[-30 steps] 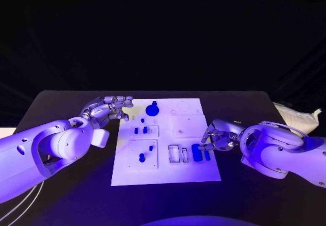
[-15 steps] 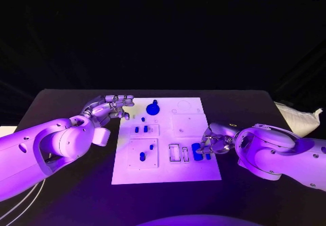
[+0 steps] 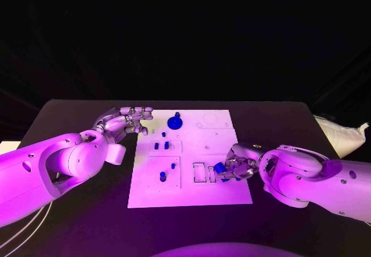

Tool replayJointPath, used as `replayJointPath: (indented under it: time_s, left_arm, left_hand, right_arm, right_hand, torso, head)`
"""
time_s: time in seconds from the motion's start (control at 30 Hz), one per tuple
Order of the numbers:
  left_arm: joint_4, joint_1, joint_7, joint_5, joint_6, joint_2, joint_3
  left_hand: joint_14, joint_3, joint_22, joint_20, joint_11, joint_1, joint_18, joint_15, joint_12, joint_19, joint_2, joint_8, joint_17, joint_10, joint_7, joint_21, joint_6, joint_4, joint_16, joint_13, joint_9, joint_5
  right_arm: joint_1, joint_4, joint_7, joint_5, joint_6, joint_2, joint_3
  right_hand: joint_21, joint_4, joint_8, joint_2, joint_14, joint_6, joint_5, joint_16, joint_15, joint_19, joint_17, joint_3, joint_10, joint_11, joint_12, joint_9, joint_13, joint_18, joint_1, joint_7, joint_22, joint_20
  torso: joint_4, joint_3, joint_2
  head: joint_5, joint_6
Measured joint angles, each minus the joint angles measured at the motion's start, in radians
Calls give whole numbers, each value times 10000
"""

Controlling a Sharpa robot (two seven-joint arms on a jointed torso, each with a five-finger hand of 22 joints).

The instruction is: Assemble the parts on the task board

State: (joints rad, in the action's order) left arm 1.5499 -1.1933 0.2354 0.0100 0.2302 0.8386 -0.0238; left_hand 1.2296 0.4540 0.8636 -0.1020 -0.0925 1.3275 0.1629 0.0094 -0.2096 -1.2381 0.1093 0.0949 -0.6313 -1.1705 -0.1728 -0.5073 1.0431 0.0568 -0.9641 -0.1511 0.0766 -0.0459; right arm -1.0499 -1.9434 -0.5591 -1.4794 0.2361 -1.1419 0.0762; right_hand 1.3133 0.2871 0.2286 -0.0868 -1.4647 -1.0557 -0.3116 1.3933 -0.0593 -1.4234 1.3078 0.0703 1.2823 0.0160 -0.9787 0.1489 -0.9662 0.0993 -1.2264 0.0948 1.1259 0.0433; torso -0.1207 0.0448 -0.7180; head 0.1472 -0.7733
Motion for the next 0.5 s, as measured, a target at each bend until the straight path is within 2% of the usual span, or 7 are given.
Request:
replayJointPath:
  time_s: [0.1,0.2,0.27,0.5]
  left_arm:
    - [0,1,-4,0,-6,7,0]
    - [0,1,-6,-1,-11,10,-2]
    - [1,2,-8,-1,-15,11,-2]
    - [2,5,-12,-1,-25,18,-4]
  left_hand:
    - [0,0,0,0,0,0,-1,0,0,0,0,0,0,0,0,0,0,0,0,0,0,0]
    - [0,0,0,0,0,0,0,0,0,0,0,0,0,0,0,0,0,0,0,1,0,0]
    - [0,0,0,0,0,0,0,0,0,0,0,0,0,0,0,0,0,0,0,2,1,0]
    - [0,0,0,0,0,0,0,1,0,0,0,0,0,0,0,0,0,0,0,2,1,0]
  right_arm:
    - [24,17,-28,-66,57,34,-5]
    - [51,19,-41,-95,186,37,1]
    - [62,9,-53,-108,350,17,8]
    - [114,-251,-84,-71,1013,-275,61]
  right_hand:
    - [74,0,46,168,0,-9,-41,0,0,0,0,1,3,-2,-150,46,-143,0,-55,-7,62,0]
    - [136,10,137,411,-2,-137,-223,85,-2,-58,-1,12,148,-79,-377,92,-420,1,-152,-136,169,-58]
    - [154,-5,157,547,-35,-224,-336,115,-40,-58,-1,-3,270,-98,-556,136,-635,1,-288,-145,232,-58]
    - [194,-21,274,710,1,-321,-673,172,-75,-93,-2,11,489,-229,-746,220,-967,1,-455,-220,277,-93]
  torso:
    - [6,9,0]
    - [7,13,0]
    - [6,12,1]
    - [6,9,7]
  head:
    - [-1,-12]
    - [2,-15]
    - [4,-19]
    - [-4,-11]
